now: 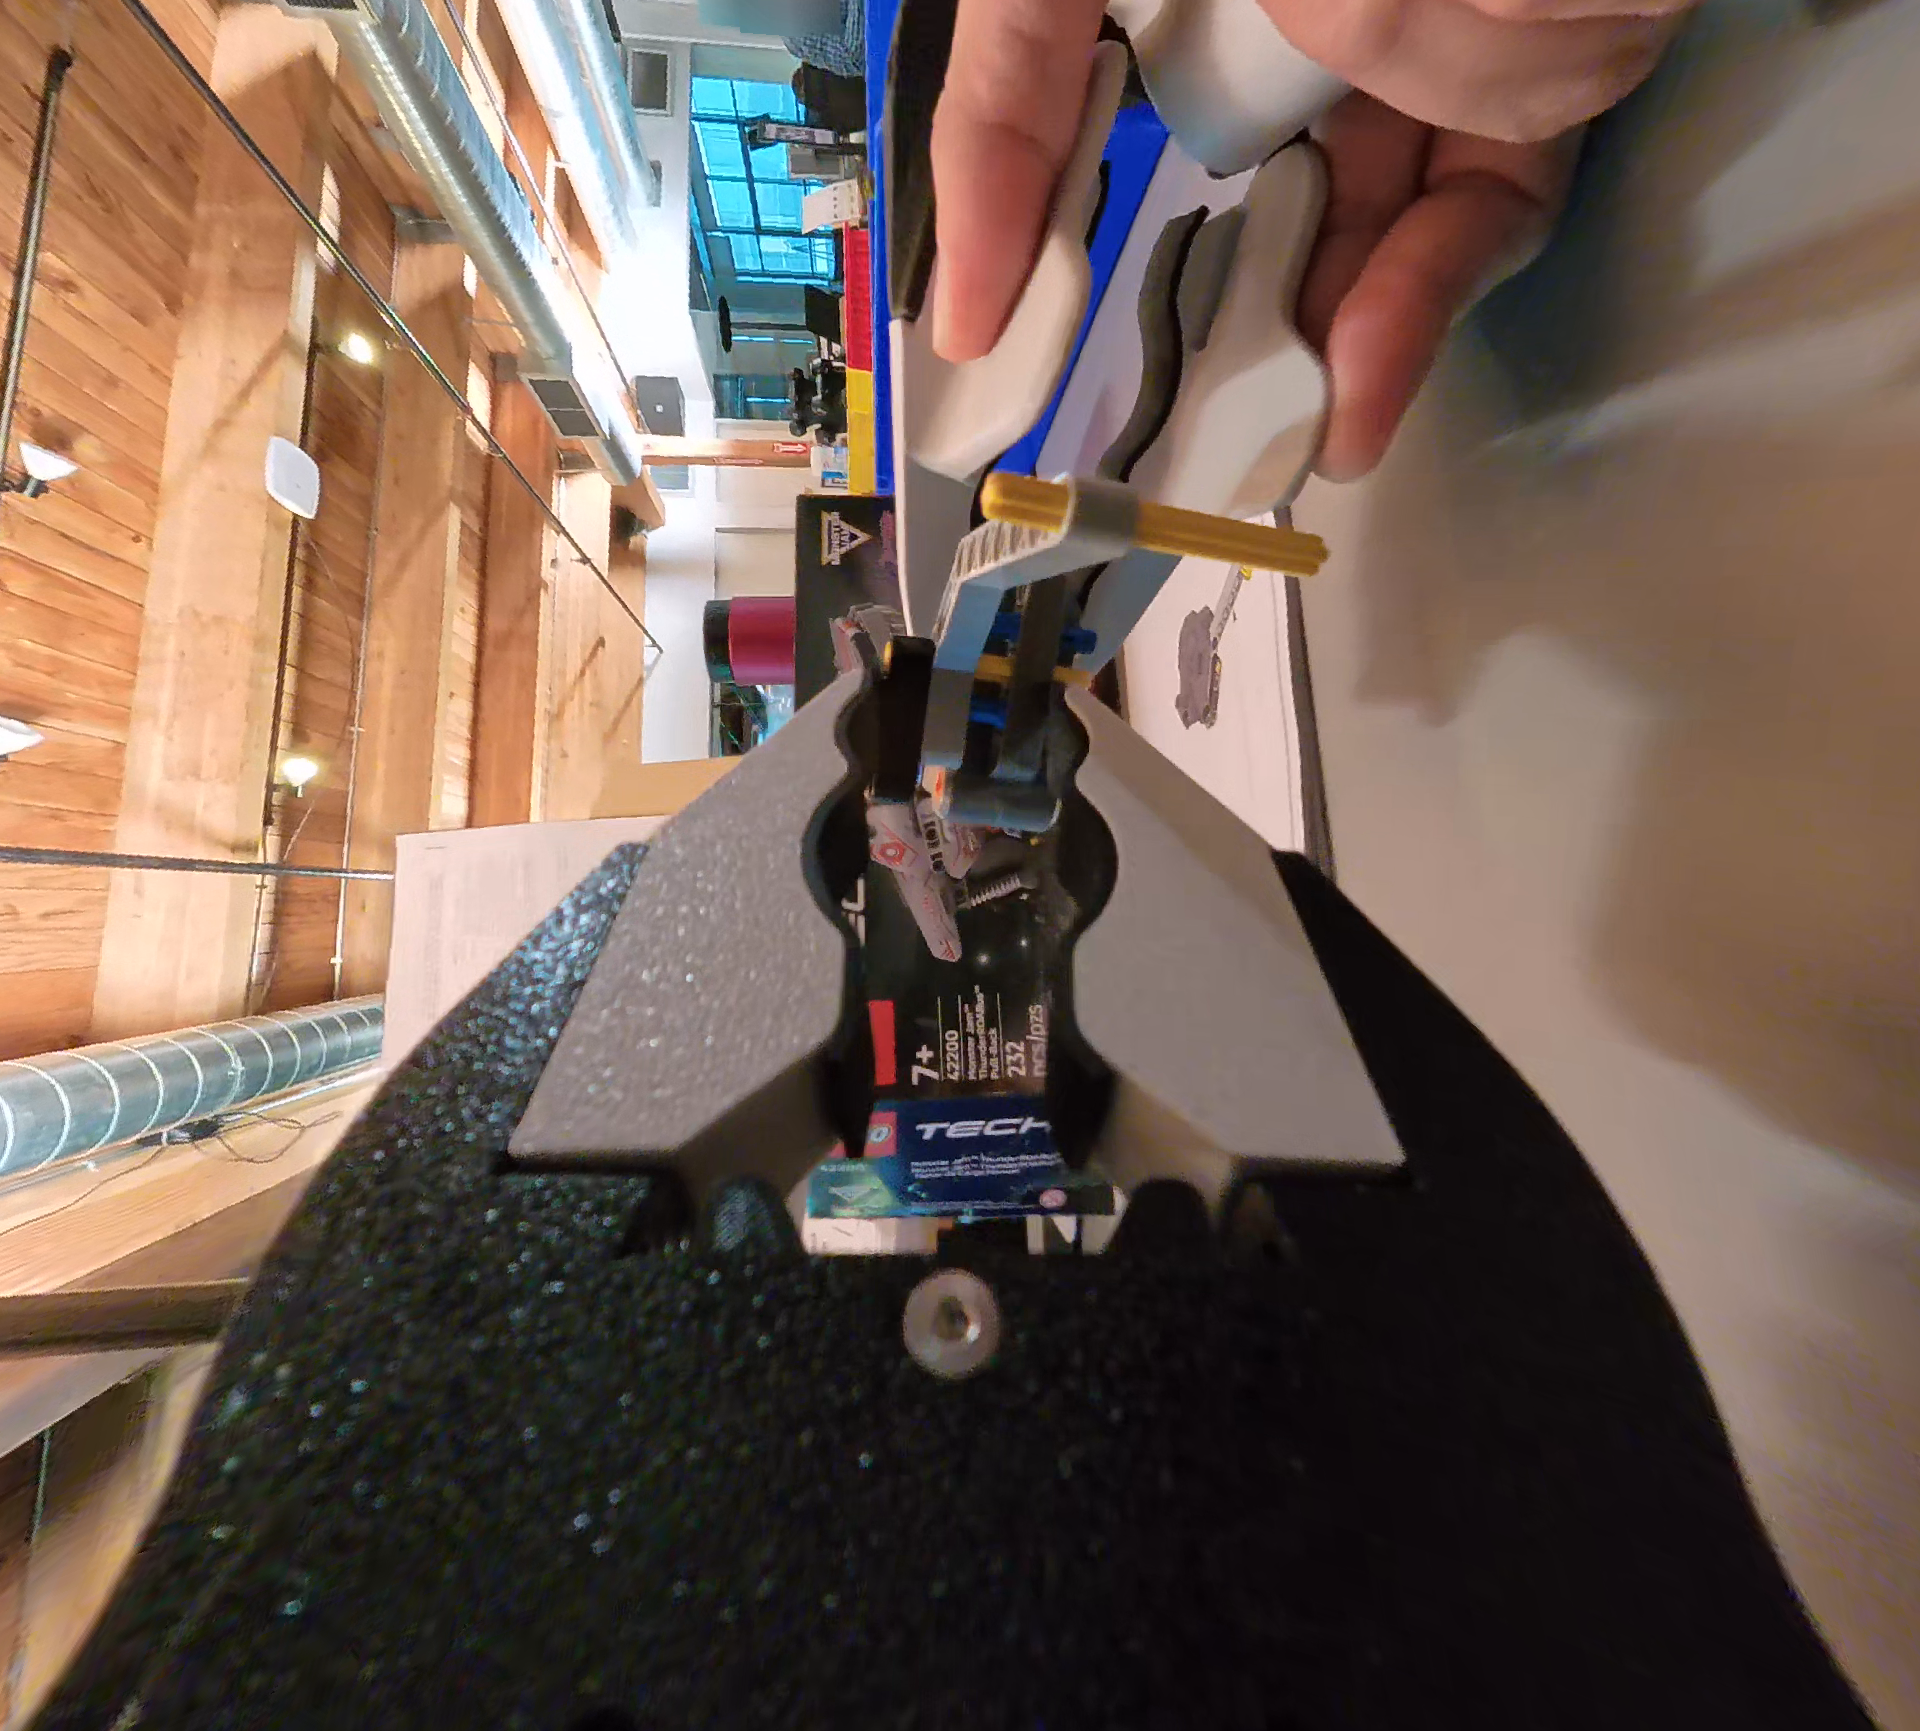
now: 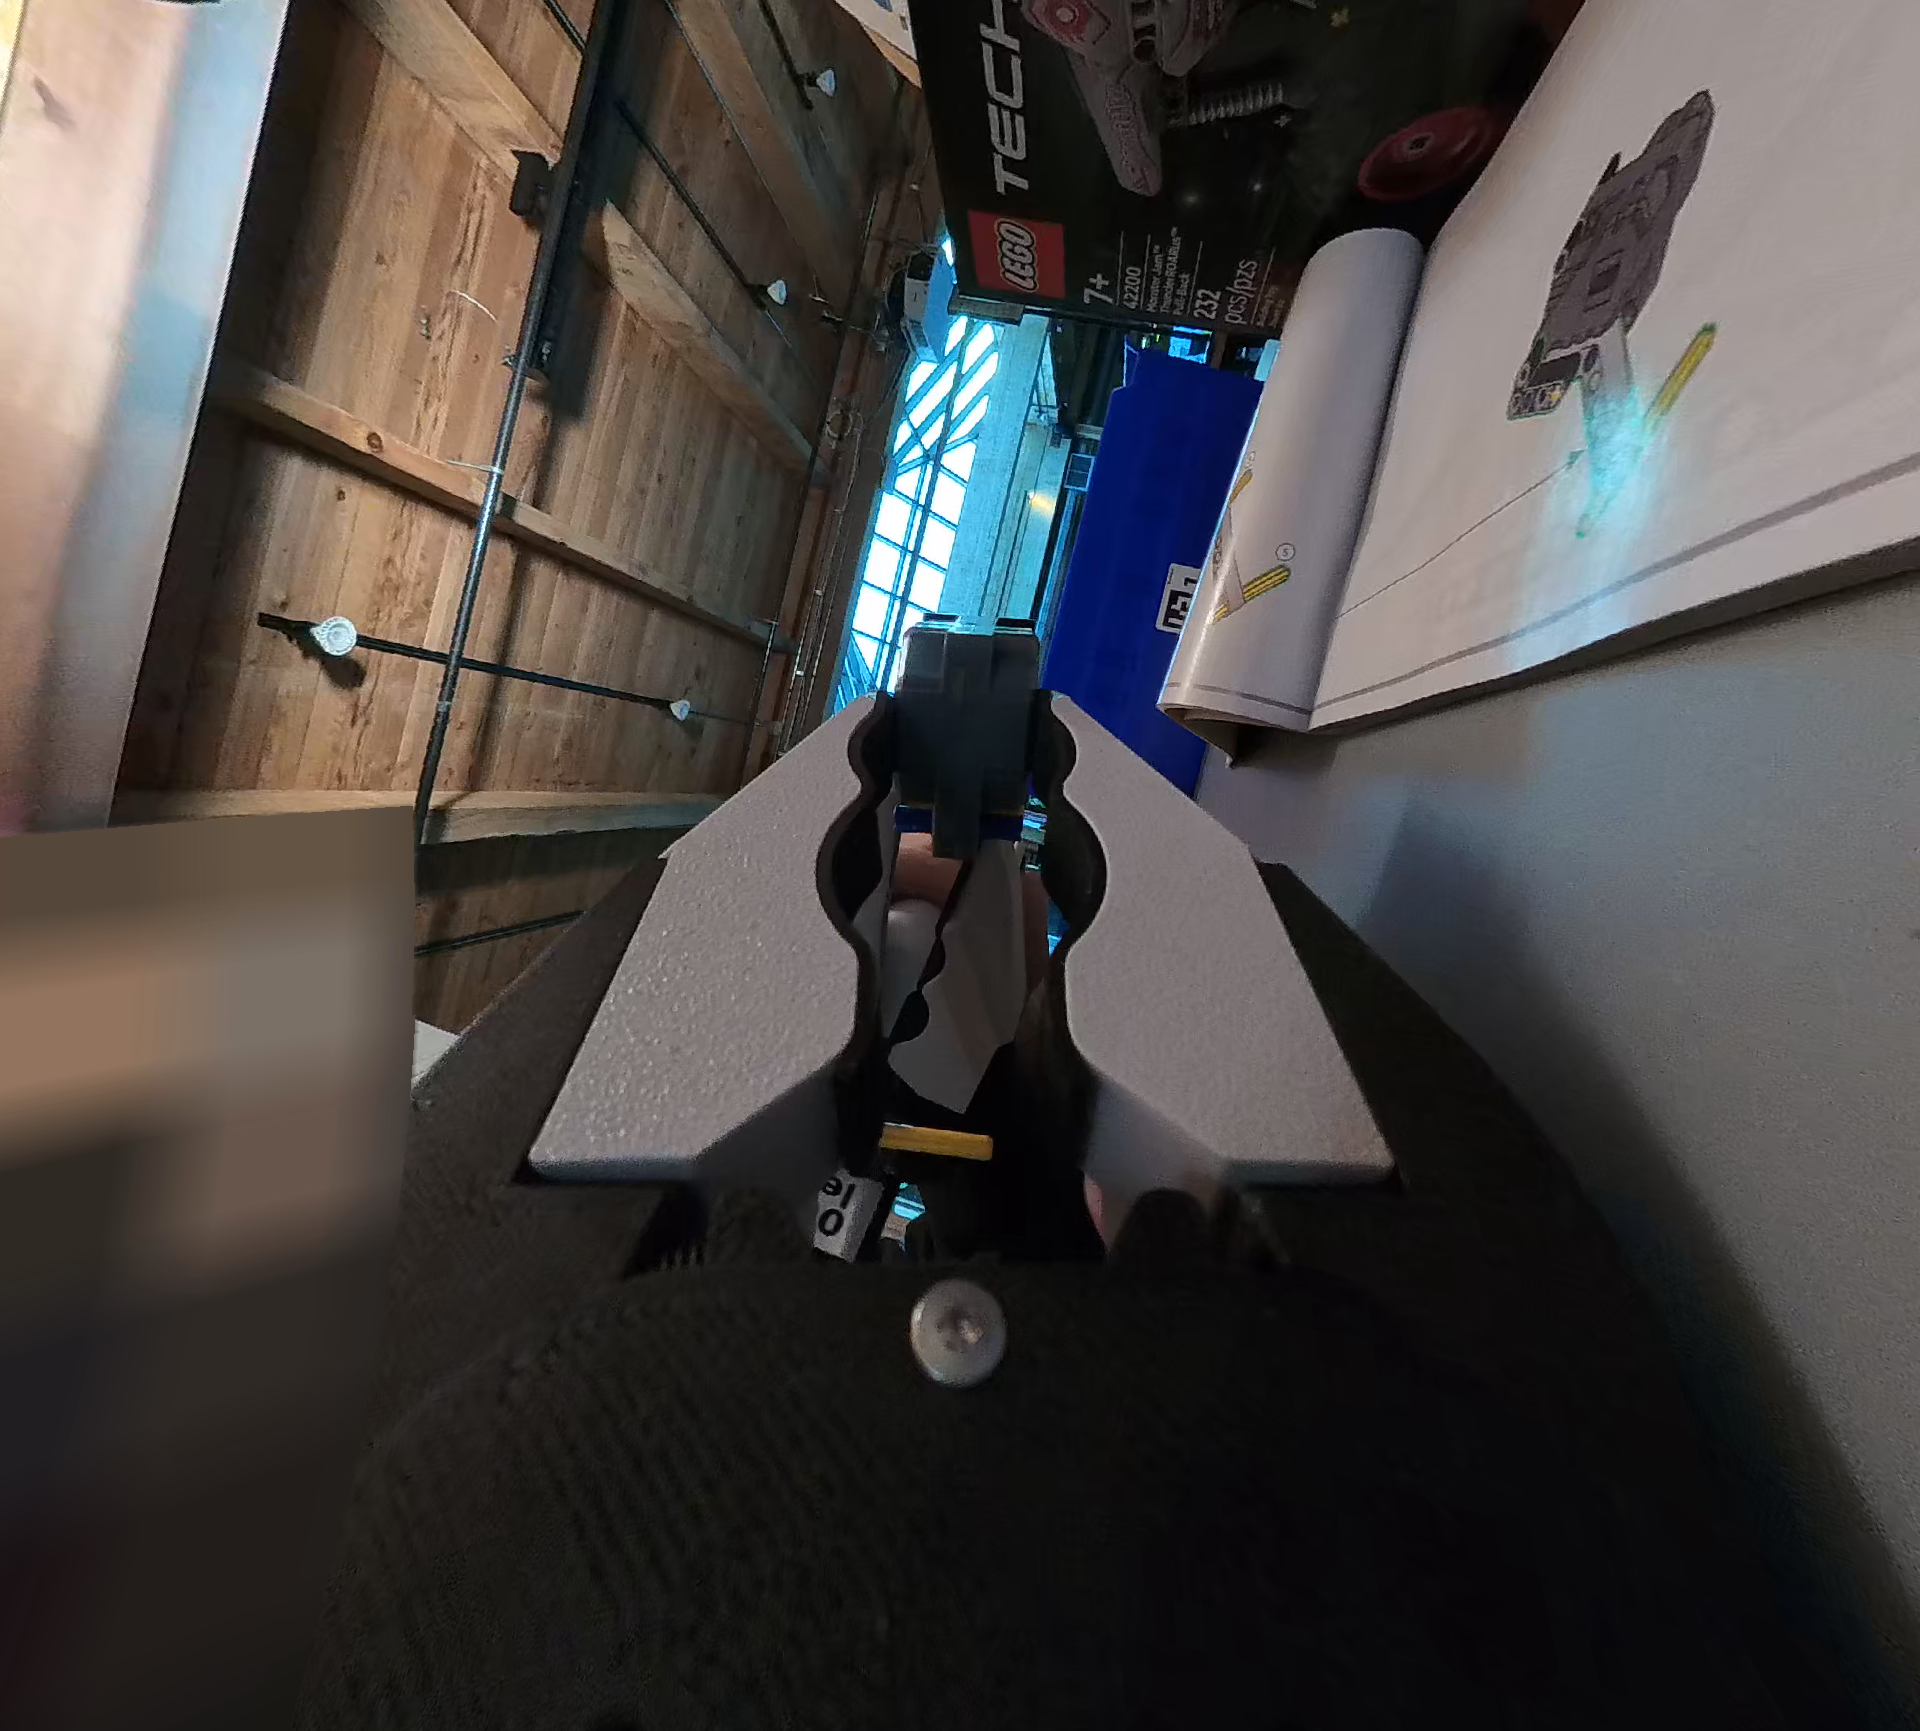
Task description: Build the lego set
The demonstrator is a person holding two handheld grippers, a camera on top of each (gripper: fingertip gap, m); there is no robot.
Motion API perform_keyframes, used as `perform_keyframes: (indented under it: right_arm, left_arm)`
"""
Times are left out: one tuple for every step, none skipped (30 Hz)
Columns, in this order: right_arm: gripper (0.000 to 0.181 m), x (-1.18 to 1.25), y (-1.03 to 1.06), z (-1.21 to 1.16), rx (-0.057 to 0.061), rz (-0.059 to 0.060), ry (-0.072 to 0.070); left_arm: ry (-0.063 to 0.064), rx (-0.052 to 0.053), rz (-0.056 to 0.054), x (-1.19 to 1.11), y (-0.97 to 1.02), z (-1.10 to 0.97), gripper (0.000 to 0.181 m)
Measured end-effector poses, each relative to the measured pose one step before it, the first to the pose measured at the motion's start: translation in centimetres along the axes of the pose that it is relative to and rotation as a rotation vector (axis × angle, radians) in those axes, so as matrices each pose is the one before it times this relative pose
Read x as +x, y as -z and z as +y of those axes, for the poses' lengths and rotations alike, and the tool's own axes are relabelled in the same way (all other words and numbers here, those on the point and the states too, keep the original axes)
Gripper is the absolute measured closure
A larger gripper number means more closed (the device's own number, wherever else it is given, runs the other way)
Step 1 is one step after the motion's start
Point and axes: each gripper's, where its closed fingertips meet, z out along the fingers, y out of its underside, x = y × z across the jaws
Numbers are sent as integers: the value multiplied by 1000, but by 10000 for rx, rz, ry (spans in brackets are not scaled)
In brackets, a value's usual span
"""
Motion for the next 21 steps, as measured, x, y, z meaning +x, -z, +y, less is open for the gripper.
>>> perform_keyframes:
  right_arm:
    - [156, -82, -33, 49, -59, -63, -27]
    - [156, -174, -46, 45, -51, -128, 14]
    - [155, -211, -44, 1, -20, -109, 141]
    - [154, -214, -39, 41, -67, -69, 220]
    - [150, -462, -54, 47, -120, -174, 396]
    - [144, -464, -16, 107, -210, -108, 500]
    - [138, -261, 57, 136, -278, 75, 566]
    - [127, -293, 137, 84, -295, 91, 638]
    - [118, -413, 214, -13, -291, 74, 773]
    - [116, -687, 279, -224, -203, -21, 1009]
    - [113, -1210, 292, -414, -91, -219, 1290]
    - [111, -1544, 297, -375, -108, -347, 1531]
    - [108, -1109, 324, -27, -301, -85, 1593]
    - [103, -356, 356, 392, -500, 304, 1533]
    - [100, 204, 313, 672, -714, 590, 1737]
    - [100, 588, 236, 630, -778, 881, 2054]
    - [97, 202, 65, -33, -346, 825, 2175]
    - [96, -508, -54, -739, 165, 487, 2092]
    - [100, -347, -226, -960, 319, 545, 1616]
    - [112, -557, -516, -68, -163, 188, 1059]
    - [112, -1201, -693, 874, -679, -377, 640]
  left_arm:
    - [8, 14, -7, -71, 51, 12, 152]
    - [61, 7, -27, -140, 76, 37, 153]
    - [229, -25, -6, -189, 60, 94, 153]
    - [341, -31, 19, -221, 65, 142, 153]
    - [343, -17, 24, -250, 96, 180, 153]
    - [324, -14, 97, -173, 133, 223, 153]
    - [338, -26, 221, 2, 135, 280, 153]
    - [330, -34, 269, 90, 163, 320, 153]
    - [296, 25, 265, 85, 225, 292, 153]
    - [303, 101, 308, 105, 252, 244, 153]
    - [336, 110, 328, 87, 267, 254, 153]
    - [325, 152, 294, 6, 289, 192, 153]
    - [308, 243, 214, -106, 338, 39, 153]
    - [331, 299, 176, -146, 375, -83, 153]
    - [321, 297, 205, -78, 379, -178, 153]
    - [221, 252, 192, -43, 362, -199, 153]
    - [123, 185, 229, 79, 332, -207, 153]
    - [106, 115, 254, 191, 242, -192, 153]
    - [85, 86, 226, 212, 157, -208, 153]
    - [30, 102, 186, 234, 107, -268, 153]
    - [2, 108, 176, 251, 74, -289, 153]
